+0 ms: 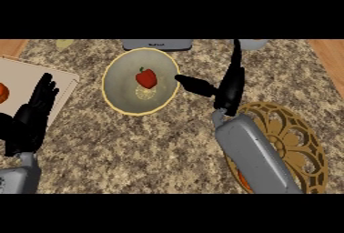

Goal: Pick the bell pepper from the placemat and place it in the bowl

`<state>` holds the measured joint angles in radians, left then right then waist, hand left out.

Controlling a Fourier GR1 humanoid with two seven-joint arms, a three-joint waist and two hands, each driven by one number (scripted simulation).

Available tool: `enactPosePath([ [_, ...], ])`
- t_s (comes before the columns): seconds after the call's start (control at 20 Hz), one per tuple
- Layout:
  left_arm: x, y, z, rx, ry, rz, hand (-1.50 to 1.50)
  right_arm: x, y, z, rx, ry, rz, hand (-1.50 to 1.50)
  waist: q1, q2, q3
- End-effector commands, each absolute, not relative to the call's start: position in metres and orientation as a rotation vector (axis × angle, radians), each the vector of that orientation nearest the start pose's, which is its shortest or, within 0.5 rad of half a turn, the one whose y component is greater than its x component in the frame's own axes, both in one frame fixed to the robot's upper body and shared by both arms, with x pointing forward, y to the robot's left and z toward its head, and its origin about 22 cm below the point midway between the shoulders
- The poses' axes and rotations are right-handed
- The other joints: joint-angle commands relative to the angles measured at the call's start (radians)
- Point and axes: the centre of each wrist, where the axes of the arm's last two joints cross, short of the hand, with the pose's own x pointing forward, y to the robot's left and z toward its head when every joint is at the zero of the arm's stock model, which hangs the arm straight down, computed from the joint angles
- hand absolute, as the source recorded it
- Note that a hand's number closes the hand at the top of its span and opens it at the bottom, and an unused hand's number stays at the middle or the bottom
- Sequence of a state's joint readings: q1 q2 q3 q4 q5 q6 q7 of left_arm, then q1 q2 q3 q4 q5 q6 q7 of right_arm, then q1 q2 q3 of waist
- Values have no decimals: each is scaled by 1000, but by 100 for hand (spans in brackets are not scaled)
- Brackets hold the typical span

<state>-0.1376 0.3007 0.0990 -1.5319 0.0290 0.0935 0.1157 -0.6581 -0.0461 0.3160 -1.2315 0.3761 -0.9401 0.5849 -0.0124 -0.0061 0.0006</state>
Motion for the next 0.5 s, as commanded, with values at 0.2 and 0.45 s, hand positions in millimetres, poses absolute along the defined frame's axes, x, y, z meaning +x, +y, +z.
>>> enactPosePath([
  [0.2, 270, 317, 46, 335, -1543, -54, 0, 261, -143, 101, -402, -1607, -255, -150, -7, 0, -1],
  [0.45, 278, 299, 52, 340, -1576, -58, 0, 241, -149, 100, -384, -1671, -276, -150, 8, 5, -1],
])
